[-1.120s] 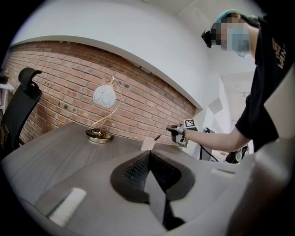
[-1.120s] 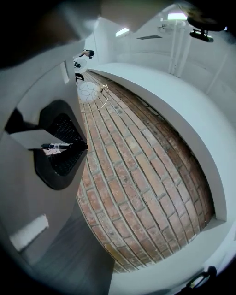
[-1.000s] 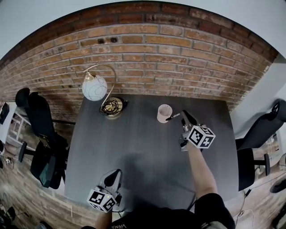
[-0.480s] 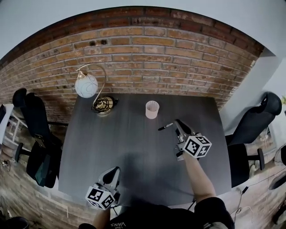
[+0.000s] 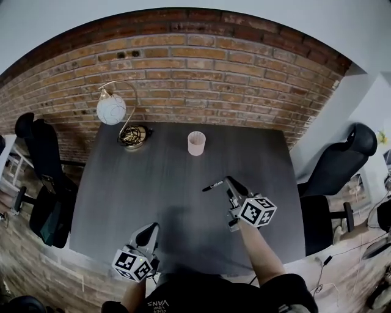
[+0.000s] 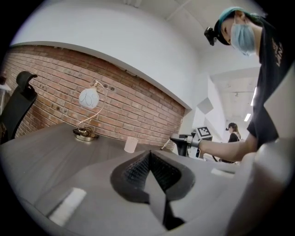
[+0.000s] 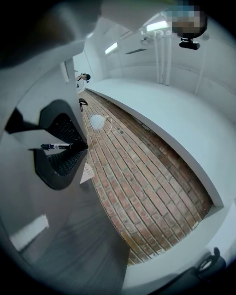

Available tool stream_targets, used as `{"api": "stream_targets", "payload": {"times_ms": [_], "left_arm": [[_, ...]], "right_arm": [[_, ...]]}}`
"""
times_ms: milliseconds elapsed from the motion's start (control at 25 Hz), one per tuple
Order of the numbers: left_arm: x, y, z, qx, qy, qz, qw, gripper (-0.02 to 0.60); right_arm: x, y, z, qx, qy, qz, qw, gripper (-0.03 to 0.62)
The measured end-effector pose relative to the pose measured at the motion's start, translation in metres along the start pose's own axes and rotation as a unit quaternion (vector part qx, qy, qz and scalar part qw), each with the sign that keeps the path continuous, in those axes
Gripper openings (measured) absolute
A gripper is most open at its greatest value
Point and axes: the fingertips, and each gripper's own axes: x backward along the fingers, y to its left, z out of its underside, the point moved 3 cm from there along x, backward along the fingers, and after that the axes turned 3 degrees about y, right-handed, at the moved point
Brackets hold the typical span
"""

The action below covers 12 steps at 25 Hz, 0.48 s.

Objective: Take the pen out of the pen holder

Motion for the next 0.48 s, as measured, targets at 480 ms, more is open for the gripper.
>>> {"api": "stream_targets", "payload": {"times_ms": [480], "left_arm": [[0.0,-0.041,0.013,-0.002,-0.015,-0.002,0.9999,0.037]], "right_arm": [[0.045,0.021,0.038,-0.009,0.035,-0.049,0.998,0.04]]}}
